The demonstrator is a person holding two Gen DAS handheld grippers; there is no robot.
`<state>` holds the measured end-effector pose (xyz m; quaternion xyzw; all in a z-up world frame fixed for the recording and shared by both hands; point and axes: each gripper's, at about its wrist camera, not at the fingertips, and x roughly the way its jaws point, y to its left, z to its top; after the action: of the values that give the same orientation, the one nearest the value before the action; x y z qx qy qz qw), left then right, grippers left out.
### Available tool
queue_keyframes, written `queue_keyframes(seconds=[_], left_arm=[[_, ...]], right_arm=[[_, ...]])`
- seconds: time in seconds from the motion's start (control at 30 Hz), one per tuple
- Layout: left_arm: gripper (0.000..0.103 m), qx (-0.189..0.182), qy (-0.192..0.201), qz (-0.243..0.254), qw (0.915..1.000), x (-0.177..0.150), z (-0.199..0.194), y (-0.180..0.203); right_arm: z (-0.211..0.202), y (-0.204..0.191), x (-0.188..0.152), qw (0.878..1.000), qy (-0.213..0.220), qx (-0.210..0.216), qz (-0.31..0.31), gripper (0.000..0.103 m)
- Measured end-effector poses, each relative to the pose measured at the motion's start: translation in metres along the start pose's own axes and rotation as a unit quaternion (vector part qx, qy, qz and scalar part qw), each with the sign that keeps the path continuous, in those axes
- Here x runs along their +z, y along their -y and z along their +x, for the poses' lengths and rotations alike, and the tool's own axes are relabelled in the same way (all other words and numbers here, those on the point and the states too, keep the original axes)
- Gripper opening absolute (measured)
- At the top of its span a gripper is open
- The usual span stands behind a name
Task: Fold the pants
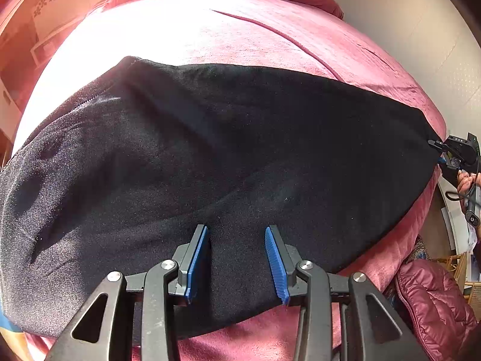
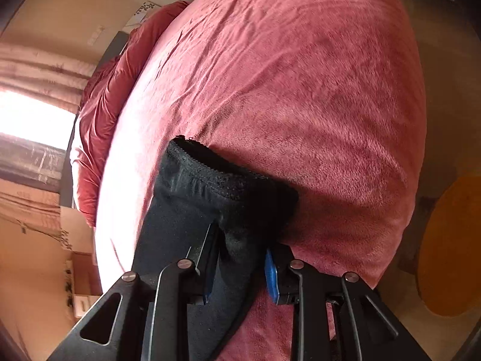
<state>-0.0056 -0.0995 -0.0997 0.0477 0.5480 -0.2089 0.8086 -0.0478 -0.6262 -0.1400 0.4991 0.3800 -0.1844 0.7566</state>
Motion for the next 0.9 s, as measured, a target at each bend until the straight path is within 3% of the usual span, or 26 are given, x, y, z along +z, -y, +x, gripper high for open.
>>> queue_keyframes(seconds=[0.17, 0.57, 0.8, 0.9], left_arm=[[0.040, -0.007, -0.002, -0.002, 1.0000, 0.000, 0.000, -0.007], [0.040, -0.074, -0.019, -0.071, 0.9946, 0.009, 0.001, -0.048], [0.037, -0.104, -0.001, -0.108, 0.9887, 0.014, -0.015, -0.077], [0.036, -0.132, 0.010, -0.130, 0.9826, 0.015, -0.024, -0.091]], right_arm=[[-0.015, -0.036, 0.001, 0.999, 0.014, 0.001, -0.050, 0.018], [-0.033, -0.150, -0.033, 0.976, -0.012, 0.082, -0.202, 0.018], [-0.020, -0.215, -0.109, 0.941, -0.078, 0.115, -0.309, 0.018], [-0.009, -0.242, -0.152, 0.919, -0.112, 0.123, -0.357, 0.018]])
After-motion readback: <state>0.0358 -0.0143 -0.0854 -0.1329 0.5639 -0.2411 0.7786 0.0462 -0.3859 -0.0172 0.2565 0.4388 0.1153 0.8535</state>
